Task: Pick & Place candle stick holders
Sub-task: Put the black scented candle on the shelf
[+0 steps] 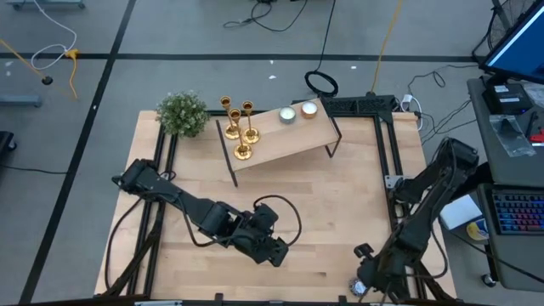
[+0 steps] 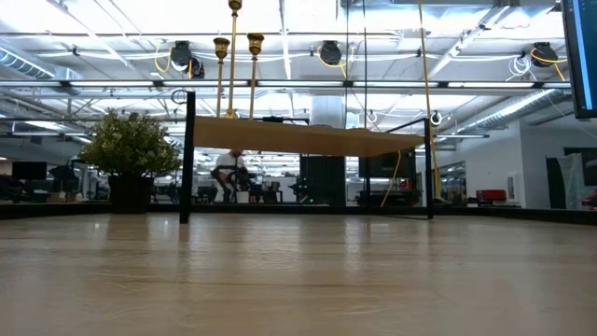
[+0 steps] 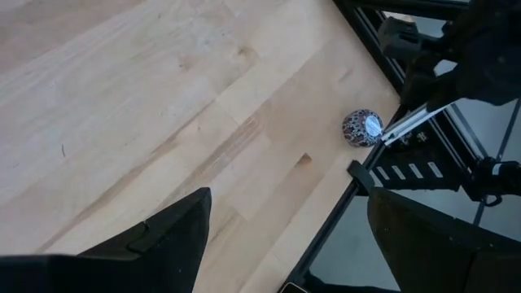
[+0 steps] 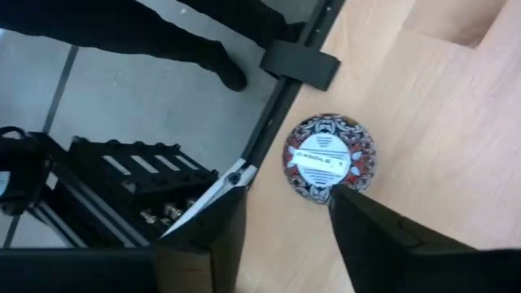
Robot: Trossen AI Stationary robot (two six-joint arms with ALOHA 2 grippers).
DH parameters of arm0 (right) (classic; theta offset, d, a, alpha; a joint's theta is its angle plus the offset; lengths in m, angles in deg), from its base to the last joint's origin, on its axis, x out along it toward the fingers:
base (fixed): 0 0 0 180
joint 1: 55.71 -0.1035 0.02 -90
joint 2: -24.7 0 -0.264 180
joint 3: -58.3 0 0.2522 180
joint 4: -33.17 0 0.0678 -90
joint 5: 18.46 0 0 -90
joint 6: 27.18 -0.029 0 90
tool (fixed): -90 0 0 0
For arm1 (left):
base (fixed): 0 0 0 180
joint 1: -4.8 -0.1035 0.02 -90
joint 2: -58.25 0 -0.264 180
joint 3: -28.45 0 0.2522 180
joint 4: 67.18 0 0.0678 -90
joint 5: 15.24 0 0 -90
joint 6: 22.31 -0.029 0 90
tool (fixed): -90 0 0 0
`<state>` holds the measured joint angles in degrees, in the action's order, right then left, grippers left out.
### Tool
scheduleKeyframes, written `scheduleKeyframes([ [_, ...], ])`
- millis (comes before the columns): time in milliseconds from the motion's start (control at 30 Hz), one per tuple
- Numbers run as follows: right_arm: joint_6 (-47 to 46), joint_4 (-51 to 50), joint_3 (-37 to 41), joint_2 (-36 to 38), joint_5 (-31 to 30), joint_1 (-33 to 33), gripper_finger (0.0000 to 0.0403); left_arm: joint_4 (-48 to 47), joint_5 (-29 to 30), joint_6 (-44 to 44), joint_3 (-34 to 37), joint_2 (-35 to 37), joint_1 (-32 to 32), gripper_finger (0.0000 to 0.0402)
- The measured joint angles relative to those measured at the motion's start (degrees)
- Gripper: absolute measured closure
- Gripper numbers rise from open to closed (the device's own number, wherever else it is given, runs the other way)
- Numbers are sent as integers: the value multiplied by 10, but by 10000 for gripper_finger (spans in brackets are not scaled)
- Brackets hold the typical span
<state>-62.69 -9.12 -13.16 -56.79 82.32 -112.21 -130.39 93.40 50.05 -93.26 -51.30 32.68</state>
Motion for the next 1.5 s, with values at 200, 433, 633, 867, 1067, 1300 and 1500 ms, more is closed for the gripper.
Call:
scheduleKeyframes([
  [200, 6, 1, 0, -20, 15, 10, 198, 0, 0, -1, 0, 0, 6, 76],
  [433, 11, 1, 0, -28, 14, 14, 176, -1, 0, -1, 0, 0, 11, 76],
  [633, -18, 11, 0, -28, 14, 14, 177, -2, 0, -1, 0, 0, 11, 76],
  [867, -37, 26, 0, -28, 14, 14, 175, -2, 10, -6, 0, 0, 11, 76],
  [1067, -44, 35, 0, -28, 14, 14, 172, -3, 10, -6, 0, 0, 11, 76],
  [1300, -44, 35, 0, -28, 13, 14, 116, -3, 10, -4, 0, 0, 11, 76],
  [1500, -42, 29, 1, -28, -42, 13, 39, -3, 10, -3, 0, 0, 11, 76],
])
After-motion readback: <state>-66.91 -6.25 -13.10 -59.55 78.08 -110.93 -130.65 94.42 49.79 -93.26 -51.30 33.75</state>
